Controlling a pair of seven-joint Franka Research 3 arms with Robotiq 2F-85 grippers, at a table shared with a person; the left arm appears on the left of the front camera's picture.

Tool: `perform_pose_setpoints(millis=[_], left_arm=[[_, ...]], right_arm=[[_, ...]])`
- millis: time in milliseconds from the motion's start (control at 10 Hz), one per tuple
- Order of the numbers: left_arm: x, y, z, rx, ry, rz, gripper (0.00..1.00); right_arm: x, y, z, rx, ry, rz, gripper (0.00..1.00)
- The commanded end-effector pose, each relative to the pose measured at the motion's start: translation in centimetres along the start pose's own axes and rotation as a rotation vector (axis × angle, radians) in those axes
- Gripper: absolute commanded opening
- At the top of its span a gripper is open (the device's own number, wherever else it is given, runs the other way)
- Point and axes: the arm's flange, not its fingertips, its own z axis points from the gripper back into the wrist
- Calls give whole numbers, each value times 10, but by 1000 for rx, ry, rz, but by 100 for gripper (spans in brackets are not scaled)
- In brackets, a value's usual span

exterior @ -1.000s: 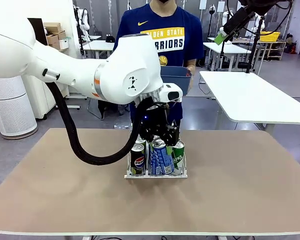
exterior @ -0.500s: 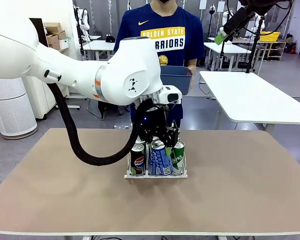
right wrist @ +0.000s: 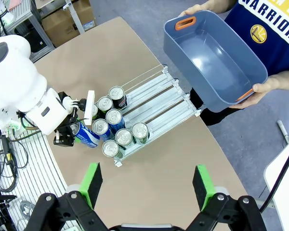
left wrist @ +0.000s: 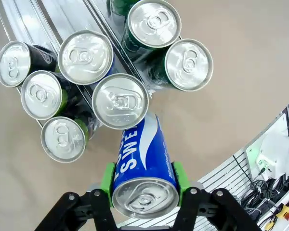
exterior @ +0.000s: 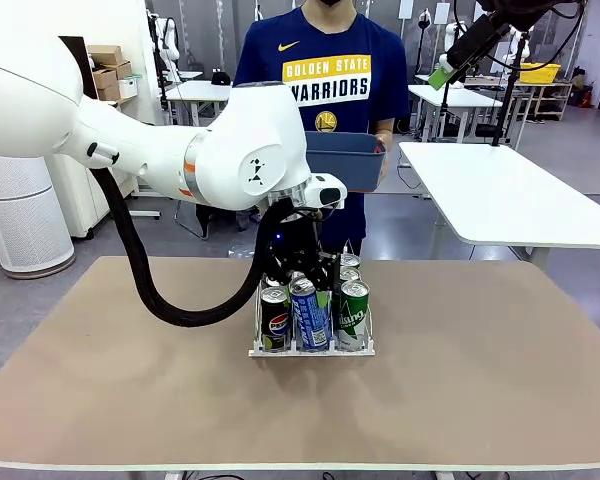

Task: Fill the beverage cans into the dispenser.
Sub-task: Place the picked Ionic drink in the line of the Automatic Can Dispenser with the same cans.

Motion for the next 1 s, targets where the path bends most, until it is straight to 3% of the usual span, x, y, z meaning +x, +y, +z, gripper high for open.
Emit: perform_pose_setpoints(millis=[0,900], left_arm=[[14,3,4,3,-39,32,58],[61,43,-10,49,-94,94,58]], right_arm=[[-2,0,0,6,-12,9,100],[-2,0,0,6,-12,9,100]])
